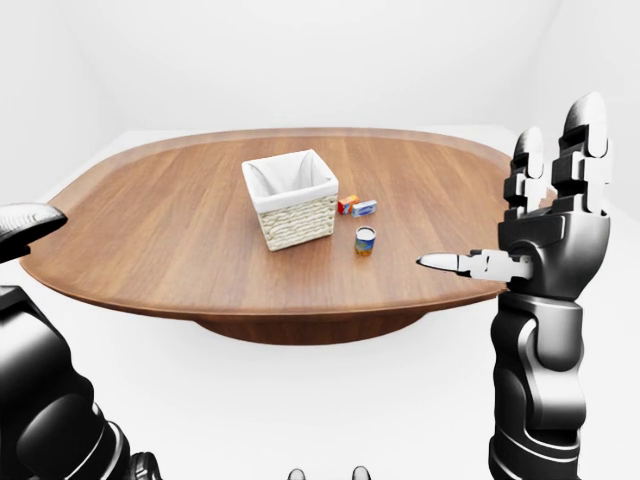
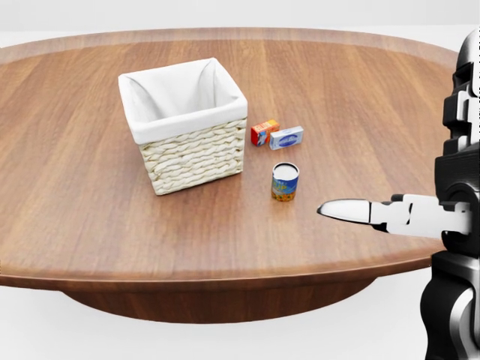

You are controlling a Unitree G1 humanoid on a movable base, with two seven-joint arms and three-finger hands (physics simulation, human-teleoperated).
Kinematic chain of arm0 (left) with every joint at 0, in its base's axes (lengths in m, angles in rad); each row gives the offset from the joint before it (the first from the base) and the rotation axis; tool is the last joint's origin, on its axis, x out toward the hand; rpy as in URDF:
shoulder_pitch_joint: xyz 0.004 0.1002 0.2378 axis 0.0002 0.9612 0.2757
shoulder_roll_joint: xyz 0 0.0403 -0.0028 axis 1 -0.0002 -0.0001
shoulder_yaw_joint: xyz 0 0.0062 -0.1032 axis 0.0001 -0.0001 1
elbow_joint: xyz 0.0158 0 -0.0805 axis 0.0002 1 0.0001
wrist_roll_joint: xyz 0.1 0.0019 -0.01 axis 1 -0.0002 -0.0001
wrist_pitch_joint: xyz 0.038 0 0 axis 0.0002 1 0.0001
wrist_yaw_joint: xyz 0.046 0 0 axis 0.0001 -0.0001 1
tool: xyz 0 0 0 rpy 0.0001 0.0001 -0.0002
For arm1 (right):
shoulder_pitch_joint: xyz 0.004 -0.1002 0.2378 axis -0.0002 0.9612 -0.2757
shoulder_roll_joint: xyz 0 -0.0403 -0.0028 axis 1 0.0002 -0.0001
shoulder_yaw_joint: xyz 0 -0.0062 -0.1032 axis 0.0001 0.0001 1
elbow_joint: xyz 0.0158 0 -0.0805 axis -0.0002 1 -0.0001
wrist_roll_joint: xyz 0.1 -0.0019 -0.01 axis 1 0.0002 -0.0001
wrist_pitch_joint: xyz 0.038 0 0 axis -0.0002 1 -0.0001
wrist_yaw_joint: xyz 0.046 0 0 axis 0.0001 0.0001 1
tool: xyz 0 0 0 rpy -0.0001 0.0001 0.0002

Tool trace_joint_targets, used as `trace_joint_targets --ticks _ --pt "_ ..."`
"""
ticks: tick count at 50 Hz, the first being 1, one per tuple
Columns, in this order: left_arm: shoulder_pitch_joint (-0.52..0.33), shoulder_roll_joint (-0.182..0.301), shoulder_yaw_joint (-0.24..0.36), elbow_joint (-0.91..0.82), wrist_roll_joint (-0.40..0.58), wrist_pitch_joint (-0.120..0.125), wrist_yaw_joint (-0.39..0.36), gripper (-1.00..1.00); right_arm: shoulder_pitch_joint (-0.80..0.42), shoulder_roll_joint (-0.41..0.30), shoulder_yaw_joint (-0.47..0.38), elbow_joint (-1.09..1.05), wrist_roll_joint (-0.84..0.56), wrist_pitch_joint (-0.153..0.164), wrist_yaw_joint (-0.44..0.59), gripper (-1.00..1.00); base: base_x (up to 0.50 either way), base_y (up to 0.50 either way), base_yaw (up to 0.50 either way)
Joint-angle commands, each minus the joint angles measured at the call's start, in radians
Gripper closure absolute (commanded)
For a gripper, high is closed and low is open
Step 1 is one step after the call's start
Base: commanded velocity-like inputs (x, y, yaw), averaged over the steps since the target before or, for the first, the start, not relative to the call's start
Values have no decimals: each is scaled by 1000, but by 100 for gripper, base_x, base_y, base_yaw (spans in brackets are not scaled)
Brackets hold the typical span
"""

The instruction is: Pick up the alphabet soup and put it in the basket.

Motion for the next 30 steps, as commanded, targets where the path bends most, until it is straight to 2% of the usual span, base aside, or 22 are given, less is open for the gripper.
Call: trace_joint_targets --ticks 1,20,26,30 --pt "-3 4 -2 -14 -25 0 20 -100 6 4 8 0 24 0 3 -100 50 0 0" --pt "0 -3 -21 -20 -7 0 5 -100 12 6 10 -11 33 0 2 -100 50 0 0" --pt "-4 0 -10 -19 -4 0 -4 -100 12 7 8 4 30 0 -1 -100 50 0 0" --pt "3 -7 -29 -21 29 0 -23 -100 14 8 11 -2 33 0 -1 -100 50 0 0"
